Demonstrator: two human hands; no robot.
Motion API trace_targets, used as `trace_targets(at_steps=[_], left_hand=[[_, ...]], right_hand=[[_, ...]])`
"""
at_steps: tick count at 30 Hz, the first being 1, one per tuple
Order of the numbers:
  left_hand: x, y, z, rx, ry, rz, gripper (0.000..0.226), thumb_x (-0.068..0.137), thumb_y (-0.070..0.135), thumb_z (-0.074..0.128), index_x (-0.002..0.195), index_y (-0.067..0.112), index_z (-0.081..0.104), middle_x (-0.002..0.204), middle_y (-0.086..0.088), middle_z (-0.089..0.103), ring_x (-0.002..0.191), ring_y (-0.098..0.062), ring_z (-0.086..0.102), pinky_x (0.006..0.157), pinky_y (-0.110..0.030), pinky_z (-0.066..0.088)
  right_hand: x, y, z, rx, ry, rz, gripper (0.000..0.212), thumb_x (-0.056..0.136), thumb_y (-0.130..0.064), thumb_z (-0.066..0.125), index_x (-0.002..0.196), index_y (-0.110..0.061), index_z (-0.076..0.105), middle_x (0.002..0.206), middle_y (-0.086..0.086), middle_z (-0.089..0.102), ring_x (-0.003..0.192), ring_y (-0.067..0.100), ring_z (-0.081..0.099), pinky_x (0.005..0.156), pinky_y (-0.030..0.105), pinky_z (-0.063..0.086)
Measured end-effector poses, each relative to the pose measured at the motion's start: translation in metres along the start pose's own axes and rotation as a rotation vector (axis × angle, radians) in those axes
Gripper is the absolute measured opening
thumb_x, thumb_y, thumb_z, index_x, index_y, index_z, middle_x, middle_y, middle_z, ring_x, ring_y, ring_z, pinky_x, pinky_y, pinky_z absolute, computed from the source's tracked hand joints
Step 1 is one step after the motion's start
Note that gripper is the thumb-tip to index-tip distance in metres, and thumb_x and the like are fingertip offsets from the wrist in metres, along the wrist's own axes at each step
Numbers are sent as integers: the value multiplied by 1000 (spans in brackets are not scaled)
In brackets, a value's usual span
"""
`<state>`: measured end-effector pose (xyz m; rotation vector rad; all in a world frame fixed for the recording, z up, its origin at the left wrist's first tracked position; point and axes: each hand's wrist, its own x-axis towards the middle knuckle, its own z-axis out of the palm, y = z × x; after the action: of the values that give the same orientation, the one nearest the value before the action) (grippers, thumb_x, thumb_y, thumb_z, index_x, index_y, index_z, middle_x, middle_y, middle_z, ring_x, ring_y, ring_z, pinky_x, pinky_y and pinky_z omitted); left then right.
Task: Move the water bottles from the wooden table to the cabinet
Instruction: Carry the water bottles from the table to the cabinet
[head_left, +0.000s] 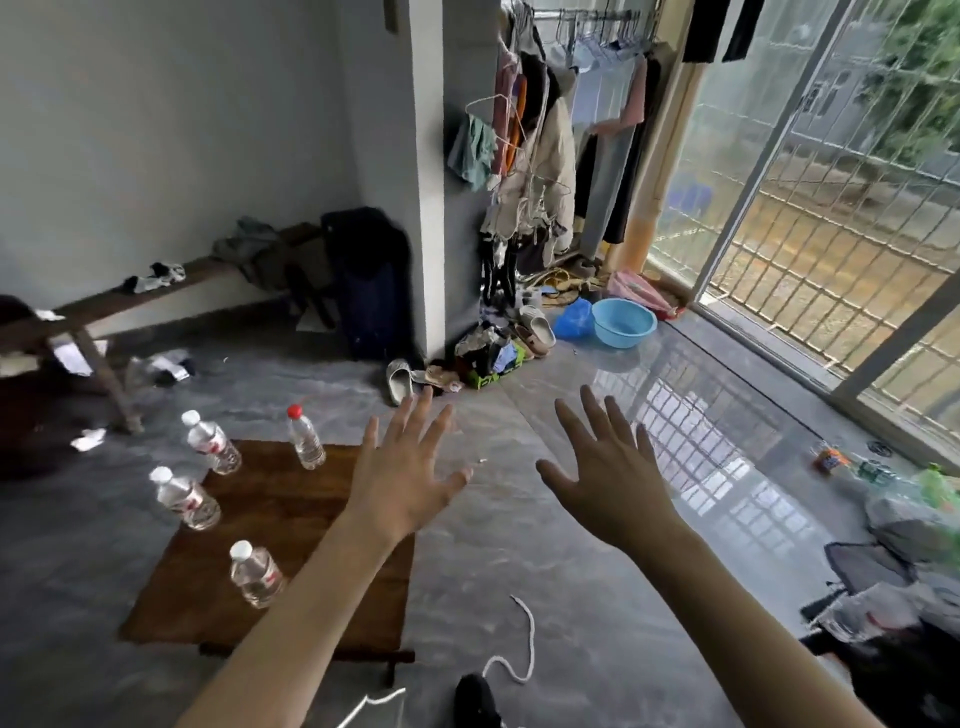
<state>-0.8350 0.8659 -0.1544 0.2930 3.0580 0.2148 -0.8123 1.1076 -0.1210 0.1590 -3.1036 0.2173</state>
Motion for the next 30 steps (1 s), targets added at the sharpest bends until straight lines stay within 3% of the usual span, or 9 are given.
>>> trace_targets(at_steps=[9,17,24,30], left_hand=[[59,-43,29,-48,-29,-267,85,97,75,21,162,33,-12,167,1,-29,157,-20,-21,125,-51,-7],[97,-61,59,-89,-72,-417,85,97,73,28,164,32,-5,171,0,-21,160,-21,-11,126,-53,1],[104,-62,126,-122,-61,-594,85,96,71,39,164,31,8,174,1,-10,161,-21,-3,126,-52,10],[106,-44,189,-134,-42,-704,87,90,68,53,162,28,22,174,-2,6,159,-24,15,124,-52,20]], right_hand=[[108,17,23,87,-122,-130,76,94,-67,35,157,-37,5,168,-3,-6,154,23,-3,122,51,6],[177,36,58,164,-185,-216,75,95,-63,37,157,-35,7,168,-2,-4,155,22,-2,123,47,8],[212,42,146,298,-350,-304,74,94,-59,44,156,-38,9,168,-8,-3,154,16,-2,125,44,12],[232,38,231,358,-515,-405,74,94,-57,46,157,-37,12,167,-9,0,154,15,3,123,41,15]])
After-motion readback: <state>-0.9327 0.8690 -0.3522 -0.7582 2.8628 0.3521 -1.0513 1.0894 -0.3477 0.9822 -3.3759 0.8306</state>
